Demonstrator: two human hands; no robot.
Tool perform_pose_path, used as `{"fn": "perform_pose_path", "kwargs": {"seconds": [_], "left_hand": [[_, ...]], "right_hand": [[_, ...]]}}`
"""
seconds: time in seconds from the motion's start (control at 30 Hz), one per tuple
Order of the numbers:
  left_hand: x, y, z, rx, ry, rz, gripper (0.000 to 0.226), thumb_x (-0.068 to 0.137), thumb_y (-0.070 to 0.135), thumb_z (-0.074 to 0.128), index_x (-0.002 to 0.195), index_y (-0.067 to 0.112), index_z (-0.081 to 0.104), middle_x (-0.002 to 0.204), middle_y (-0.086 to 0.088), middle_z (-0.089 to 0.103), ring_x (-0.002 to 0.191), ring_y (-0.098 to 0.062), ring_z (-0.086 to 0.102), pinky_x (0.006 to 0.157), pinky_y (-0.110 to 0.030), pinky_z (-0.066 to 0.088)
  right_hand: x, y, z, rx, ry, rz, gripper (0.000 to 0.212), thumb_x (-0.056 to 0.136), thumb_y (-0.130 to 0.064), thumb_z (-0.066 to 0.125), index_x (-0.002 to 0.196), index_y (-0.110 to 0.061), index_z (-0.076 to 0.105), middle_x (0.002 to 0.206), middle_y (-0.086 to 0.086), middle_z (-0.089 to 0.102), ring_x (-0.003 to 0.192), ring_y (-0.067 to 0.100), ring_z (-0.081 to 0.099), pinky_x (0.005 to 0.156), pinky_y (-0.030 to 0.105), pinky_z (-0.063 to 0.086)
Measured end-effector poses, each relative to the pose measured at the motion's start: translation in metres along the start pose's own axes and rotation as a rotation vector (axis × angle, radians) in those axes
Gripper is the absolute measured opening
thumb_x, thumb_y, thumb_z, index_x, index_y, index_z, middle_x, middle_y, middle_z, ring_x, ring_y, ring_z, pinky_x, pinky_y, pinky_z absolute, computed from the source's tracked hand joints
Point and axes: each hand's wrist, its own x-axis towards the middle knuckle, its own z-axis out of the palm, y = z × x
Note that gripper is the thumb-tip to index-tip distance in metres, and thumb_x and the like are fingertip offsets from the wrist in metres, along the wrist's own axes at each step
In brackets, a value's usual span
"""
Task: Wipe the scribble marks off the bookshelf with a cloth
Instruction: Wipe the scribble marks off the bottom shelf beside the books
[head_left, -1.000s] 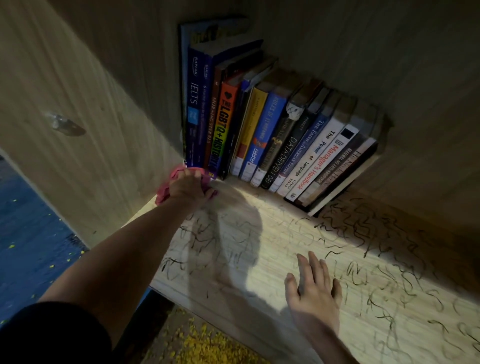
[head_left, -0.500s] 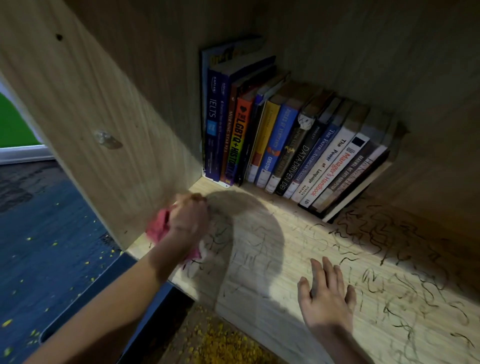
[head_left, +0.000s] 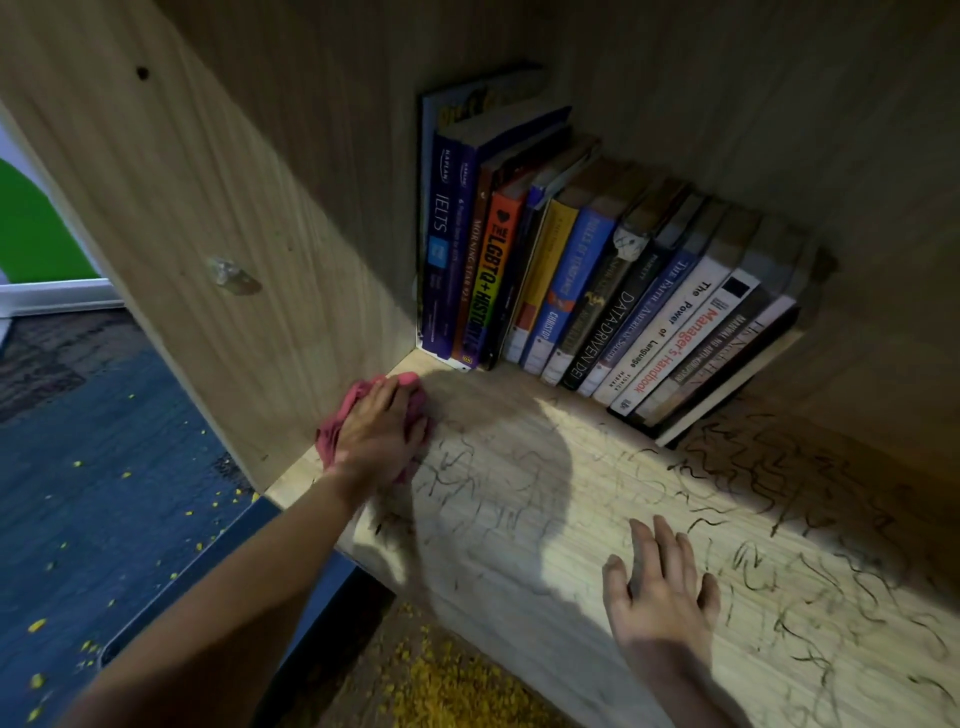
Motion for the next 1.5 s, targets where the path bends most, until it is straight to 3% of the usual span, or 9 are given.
{"fn": "perform_pose_path", "kwargs": {"seconds": [0.37, 0.57, 0.8, 0.9, 1.0, 1.07, 1.27, 1.37, 1.5], "left_hand": [[-0.108, 0.009, -0.025, 0.085, -0.014, -0.436, 0.043, 0.101, 0.035, 0.037, 0.138, 0.013, 0.044, 0.139, -0.015, 0.042, 0.121, -0.039, 0.038, 0.099, -0.047, 0.034], [-0.084, -0.011, -0.035, 0.105, 0.048, -0.191, 0.050, 0.100, 0.032, 0.041, 0.146, 0.013, 0.037, 0.152, -0.017, 0.028, 0.134, -0.039, 0.029, 0.109, -0.052, 0.023], [-0.097, 0.026, 0.002, 0.079, 0.017, -0.350, 0.049, 0.100, 0.048, 0.027, 0.147, 0.033, 0.032, 0.155, 0.001, 0.027, 0.138, -0.030, 0.020, 0.112, -0.050, 0.017], [-0.128, 0.079, 0.018, 0.085, -0.106, -0.131, 0.049, 0.100, 0.048, 0.020, 0.146, 0.036, 0.030, 0.153, 0.005, 0.030, 0.135, -0.028, 0.028, 0.109, -0.050, 0.023], [-0.161, 0.111, 0.029, 0.035, -0.181, 0.225, 0.046, 0.087, 0.052, 0.033, 0.120, 0.038, 0.061, 0.126, 0.008, 0.061, 0.111, -0.025, 0.058, 0.083, -0.047, 0.051], [-0.147, 0.094, 0.024, 0.058, -0.215, 0.371, 0.044, 0.089, 0.053, 0.036, 0.127, 0.040, 0.055, 0.132, 0.011, 0.056, 0.119, -0.019, 0.053, 0.095, -0.048, 0.048], [-0.072, -0.019, -0.014, 0.102, -0.118, -0.134, 0.055, 0.095, 0.058, 0.031, 0.146, 0.037, 0.029, 0.156, 0.004, 0.023, 0.142, -0.023, 0.021, 0.116, -0.050, 0.010], [-0.065, -0.003, -0.004, 0.176, -0.123, -0.221, 0.054, 0.097, 0.054, 0.030, 0.147, 0.031, 0.028, 0.156, 0.001, 0.023, 0.140, -0.029, 0.021, 0.115, -0.050, 0.014], [-0.102, 0.059, 0.029, 0.121, -0.166, 0.275, 0.060, 0.086, 0.055, 0.023, 0.139, 0.033, 0.043, 0.147, 0.002, 0.039, 0.135, -0.026, 0.034, 0.110, -0.050, 0.026]], "right_hand": [[-0.006, -0.006, -0.014, -0.021, -0.082, 0.001, 0.053, 0.097, -0.044, 0.028, 0.149, -0.034, 0.020, 0.160, -0.008, 0.007, 0.146, 0.014, 0.000, 0.117, 0.045, 0.003], [-0.004, -0.002, -0.012, -0.028, -0.087, -0.019, 0.055, 0.098, -0.046, 0.024, 0.150, -0.032, 0.016, 0.160, -0.007, 0.002, 0.147, 0.014, -0.004, 0.117, 0.046, 0.001], [-0.002, 0.000, -0.008, -0.019, -0.056, -0.026, 0.054, 0.097, -0.045, 0.026, 0.149, -0.031, 0.020, 0.160, -0.006, 0.005, 0.147, 0.015, -0.002, 0.117, 0.047, 0.001], [-0.003, 0.001, -0.006, -0.021, -0.058, -0.026, 0.054, 0.097, -0.045, 0.027, 0.148, -0.030, 0.022, 0.160, -0.006, 0.007, 0.147, 0.015, 0.000, 0.117, 0.047, 0.002], [-0.005, 0.001, -0.008, -0.014, -0.068, -0.025, 0.054, 0.097, -0.045, 0.027, 0.149, -0.031, 0.022, 0.160, -0.007, 0.007, 0.147, 0.015, -0.001, 0.117, 0.046, 0.002], [-0.004, 0.001, -0.009, -0.004, -0.066, -0.030, 0.054, 0.098, -0.045, 0.028, 0.149, -0.031, 0.023, 0.160, -0.007, 0.007, 0.147, 0.015, -0.001, 0.117, 0.046, 0.002], [-0.004, 0.001, -0.005, -0.005, -0.046, -0.031, 0.053, 0.098, -0.044, 0.030, 0.149, -0.031, 0.024, 0.160, -0.006, 0.008, 0.147, 0.015, -0.001, 0.116, 0.046, 0.001], [-0.001, 0.002, -0.003, -0.016, -0.046, -0.028, 0.053, 0.098, -0.045, 0.025, 0.148, -0.030, 0.023, 0.160, -0.005, 0.008, 0.147, 0.015, 0.000, 0.116, 0.046, 0.000], [-0.003, 0.002, -0.001, -0.008, -0.038, -0.015, 0.057, 0.093, -0.047, 0.021, 0.147, -0.030, 0.026, 0.160, -0.006, 0.012, 0.147, 0.016, 0.003, 0.116, 0.046, 0.002]]}}
